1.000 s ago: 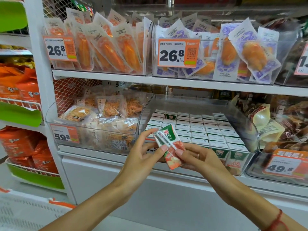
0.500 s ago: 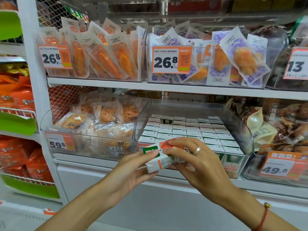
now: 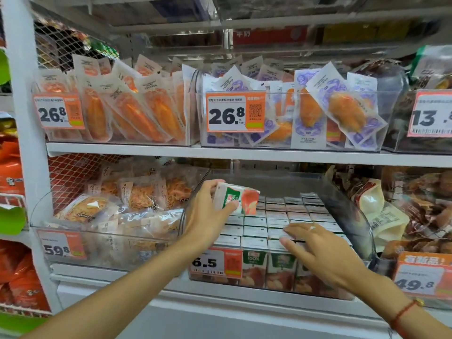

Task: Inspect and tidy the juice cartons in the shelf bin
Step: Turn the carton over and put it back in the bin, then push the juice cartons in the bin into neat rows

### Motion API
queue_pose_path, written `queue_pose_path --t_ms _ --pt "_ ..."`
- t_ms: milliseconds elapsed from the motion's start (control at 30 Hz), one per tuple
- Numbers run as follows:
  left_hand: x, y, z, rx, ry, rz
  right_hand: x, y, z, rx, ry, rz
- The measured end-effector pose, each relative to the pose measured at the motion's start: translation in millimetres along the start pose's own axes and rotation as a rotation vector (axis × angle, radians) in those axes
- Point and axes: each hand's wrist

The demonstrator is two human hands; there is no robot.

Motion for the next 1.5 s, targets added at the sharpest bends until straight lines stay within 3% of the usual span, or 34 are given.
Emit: queue_pose_path --t_ms 67,167,367,633,700,867,1133,1500 --pt "15 -18 -5 0.213 -0.23 0.048 -1 -3 3 -0.017 0.023 0.007" --pt "32 -33 -17 0.384 -0.402 0.048 -2 -2 3 0.0 0.02 -0.013" --pt "49 -38 -40 0.446 -0.502 -0.079 -2 -1 2 0.02 0.014 -0.035" --pt "80 -41 -40 0.702 -0.624 -0.336 -5 -2 0 0.018 0.031 -0.002" --pt "91 -42 -37 0.719 -0.618 -0.385 -4 -2 0 0.021 0.031 -0.001" --pt "103 -57 -42 0.676 -0.408 -0.535 -4 0 -1 0.026 0.02 -0.002" --pt "106 -74 -58 0.706 -0.35 -0.722 -4 0 -3 0.017 0.006 -0.006" --pt "120 -87 -66 0.672 -0.325 -0.662 -7 -2 -1 -0.012 0.034 0.001"
Point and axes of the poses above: each hand's wrist, its own x-axis towards the middle knuckle, its own y-axis out of the back of the hand, z = x × y, and after that the axes turned 15 degrees about z, right-handed
